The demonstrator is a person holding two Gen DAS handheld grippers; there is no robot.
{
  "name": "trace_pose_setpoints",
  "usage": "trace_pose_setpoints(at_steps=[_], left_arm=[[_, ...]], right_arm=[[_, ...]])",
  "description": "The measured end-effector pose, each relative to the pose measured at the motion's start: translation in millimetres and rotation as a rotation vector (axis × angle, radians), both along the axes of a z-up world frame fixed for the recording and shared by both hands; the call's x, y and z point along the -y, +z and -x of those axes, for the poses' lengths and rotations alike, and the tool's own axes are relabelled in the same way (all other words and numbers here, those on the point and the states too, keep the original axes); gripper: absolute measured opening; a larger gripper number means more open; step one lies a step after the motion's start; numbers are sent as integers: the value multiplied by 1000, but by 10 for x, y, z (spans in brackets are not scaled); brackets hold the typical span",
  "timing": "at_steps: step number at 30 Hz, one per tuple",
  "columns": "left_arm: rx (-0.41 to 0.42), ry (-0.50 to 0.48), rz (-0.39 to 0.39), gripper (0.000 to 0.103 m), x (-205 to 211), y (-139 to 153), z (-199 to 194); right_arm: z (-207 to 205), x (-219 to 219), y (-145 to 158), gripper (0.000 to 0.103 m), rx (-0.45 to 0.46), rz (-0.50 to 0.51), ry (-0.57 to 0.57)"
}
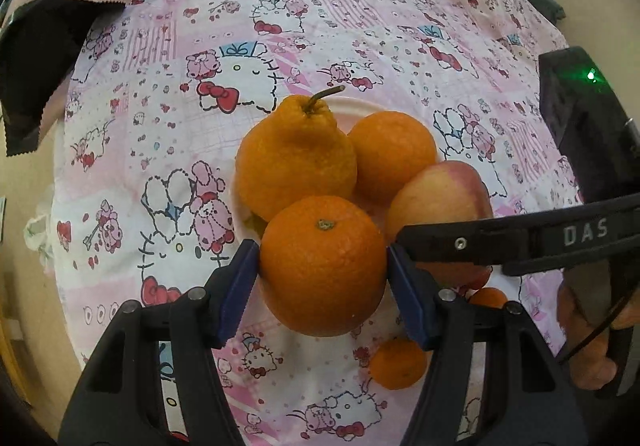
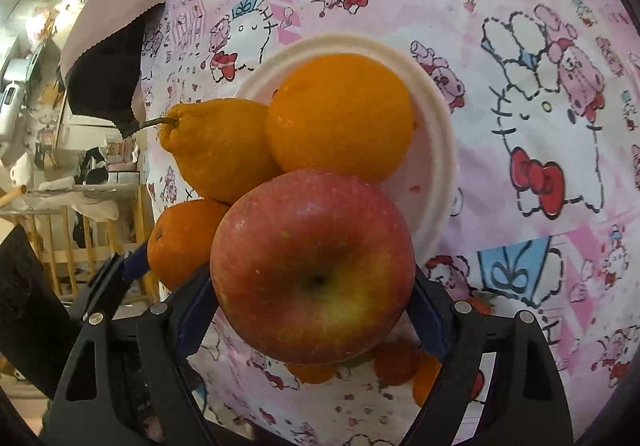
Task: Organize fruits
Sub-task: 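Place the orange on the plate with the left tool while the right tool sets the apple beside it, then open both tools and withdraw them from the filled plate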
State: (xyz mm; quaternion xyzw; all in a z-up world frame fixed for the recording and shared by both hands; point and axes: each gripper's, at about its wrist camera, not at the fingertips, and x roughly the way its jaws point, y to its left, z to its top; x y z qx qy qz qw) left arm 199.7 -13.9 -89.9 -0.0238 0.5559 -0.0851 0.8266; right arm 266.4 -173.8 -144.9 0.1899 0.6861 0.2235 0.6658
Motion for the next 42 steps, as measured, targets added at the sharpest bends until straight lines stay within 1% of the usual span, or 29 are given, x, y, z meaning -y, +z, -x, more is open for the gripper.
trace_pose_setpoints(at_steps=[3,7,11,12,14,17,19,21,22,23,25,27,30,32,34,37,39,42], left_arm=[[21,-11,2,61,13,7,-21],[37,7,19,61,15,49,-80],[6,-9,9,61,54,-57,-27],[-3,-9,12,61,55,-92,-2],[22,-12,3,62,64,-88,36],[16,1,28,63,22,-92,22],[19,-6,25,63,27,-90,32],[13,-15,17,64,35,-85,36],[12,-10,12,69,31,-65,35],[21,-2,17,77,15,-43,43],[32,10,27,82,-15,-12,48],[29,17,24,82,-36,-8,52],[33,32,30,82,-80,2,67],[35,36,40,82,-99,13,72],[36,34,38,82,-93,12,78],[39,36,17,82,-92,7,93],[44,47,9,82,-94,12,114],[59,41,35,82,-102,101,163]], right_arm=[[-29,11,20,87,8,0,-9],[-56,51,98,87,36,4,-24],[-9,56,9,87,-13,27,0],[6,52,-5,87,-11,37,4],[4,35,17,87,-2,47,5],[-7,20,14,87,-12,47,3],[-9,22,15,88,-16,46,2],[-11,53,79,88,11,32,-7],[-28,43,134,89,37,14,-3],[-33,63,190,88,60,6,0],[-40,97,286,89,92,-9,-3],[-41,150,310,89,98,-16,-21],[-30,247,261,88,73,-16,-52],[-14,284,256,87,72,-9,-57],[4,269,249,87,89,34,-44],[25,204,182,87,85,72,-24],[30,192,205,87,101,71,-22],[64,205,338,87,146,49,-20]])
